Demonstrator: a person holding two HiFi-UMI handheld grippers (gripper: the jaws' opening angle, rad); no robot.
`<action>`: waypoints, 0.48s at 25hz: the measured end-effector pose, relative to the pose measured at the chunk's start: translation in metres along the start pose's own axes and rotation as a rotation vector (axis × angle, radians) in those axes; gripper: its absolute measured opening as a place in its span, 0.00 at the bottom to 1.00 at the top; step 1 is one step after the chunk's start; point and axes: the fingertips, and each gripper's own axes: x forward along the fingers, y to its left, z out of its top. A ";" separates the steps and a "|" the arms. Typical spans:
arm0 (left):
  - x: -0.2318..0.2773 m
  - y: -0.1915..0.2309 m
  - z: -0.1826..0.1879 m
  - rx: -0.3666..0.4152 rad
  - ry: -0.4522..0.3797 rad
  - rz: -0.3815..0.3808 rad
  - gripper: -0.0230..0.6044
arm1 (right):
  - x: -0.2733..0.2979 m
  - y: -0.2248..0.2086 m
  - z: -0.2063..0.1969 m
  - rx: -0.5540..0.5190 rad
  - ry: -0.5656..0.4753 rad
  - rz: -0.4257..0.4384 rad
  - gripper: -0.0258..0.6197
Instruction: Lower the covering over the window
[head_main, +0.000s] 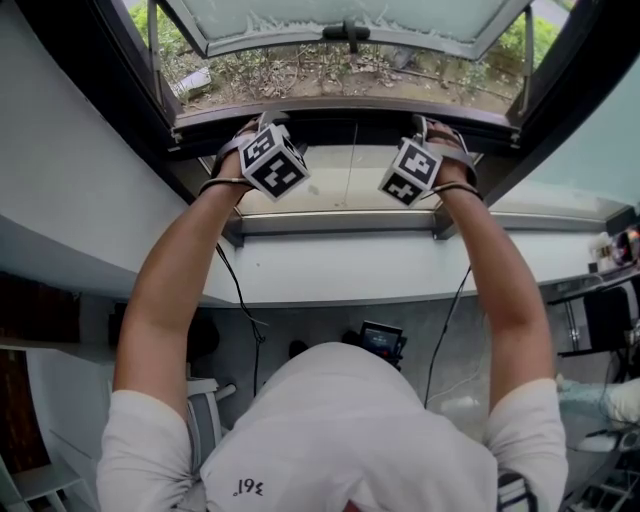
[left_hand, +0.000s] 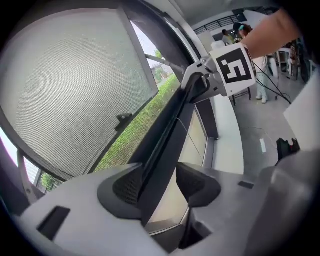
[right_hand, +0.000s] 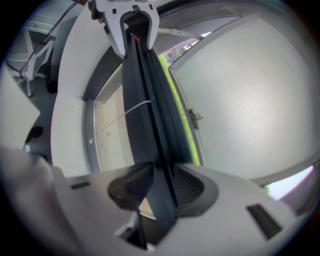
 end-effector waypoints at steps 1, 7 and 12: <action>-0.001 0.000 0.000 -0.006 -0.002 0.001 0.39 | -0.001 0.000 0.000 0.001 -0.002 0.000 0.23; -0.006 0.001 -0.002 0.006 0.014 0.009 0.39 | -0.002 -0.002 -0.005 -0.001 0.004 0.003 0.23; -0.011 0.003 -0.001 0.002 0.013 0.017 0.39 | -0.007 -0.006 -0.007 0.000 0.005 -0.008 0.23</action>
